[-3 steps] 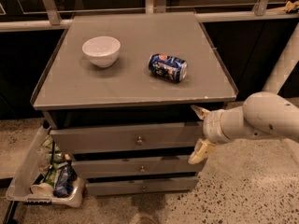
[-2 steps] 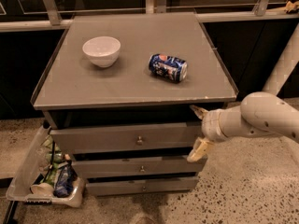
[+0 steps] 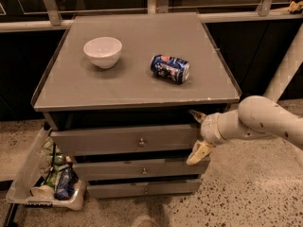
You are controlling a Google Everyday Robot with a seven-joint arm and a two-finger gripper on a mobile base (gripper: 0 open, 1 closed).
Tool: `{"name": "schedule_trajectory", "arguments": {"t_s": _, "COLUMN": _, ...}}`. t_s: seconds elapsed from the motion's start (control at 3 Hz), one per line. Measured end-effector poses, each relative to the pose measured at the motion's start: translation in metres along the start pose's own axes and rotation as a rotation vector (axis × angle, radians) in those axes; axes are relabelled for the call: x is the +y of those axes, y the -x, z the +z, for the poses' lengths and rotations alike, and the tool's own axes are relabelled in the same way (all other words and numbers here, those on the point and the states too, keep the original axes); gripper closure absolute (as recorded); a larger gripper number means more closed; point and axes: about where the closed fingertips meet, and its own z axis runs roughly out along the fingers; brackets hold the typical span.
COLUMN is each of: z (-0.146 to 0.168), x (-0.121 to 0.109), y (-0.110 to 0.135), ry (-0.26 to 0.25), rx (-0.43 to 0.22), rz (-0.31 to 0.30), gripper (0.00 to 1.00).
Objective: Open top drawer
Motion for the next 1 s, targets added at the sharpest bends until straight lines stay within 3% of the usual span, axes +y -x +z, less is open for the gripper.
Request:
{"name": "schedule_trajectory", "arguments": {"t_s": 0.33, "z": 0.0104, "x": -0.0023, "y": -0.0028, "ry": 0.007, "rx": -0.009, "rz": 0.004, "gripper": 0.0}}
{"name": "schedule_trajectory", "arguments": {"t_s": 1.0, "z": 0.0107, "x": -0.0022, "y": -0.0029, "ry": 0.007, "rx": -0.01, "rz": 0.004, "gripper": 0.41}}
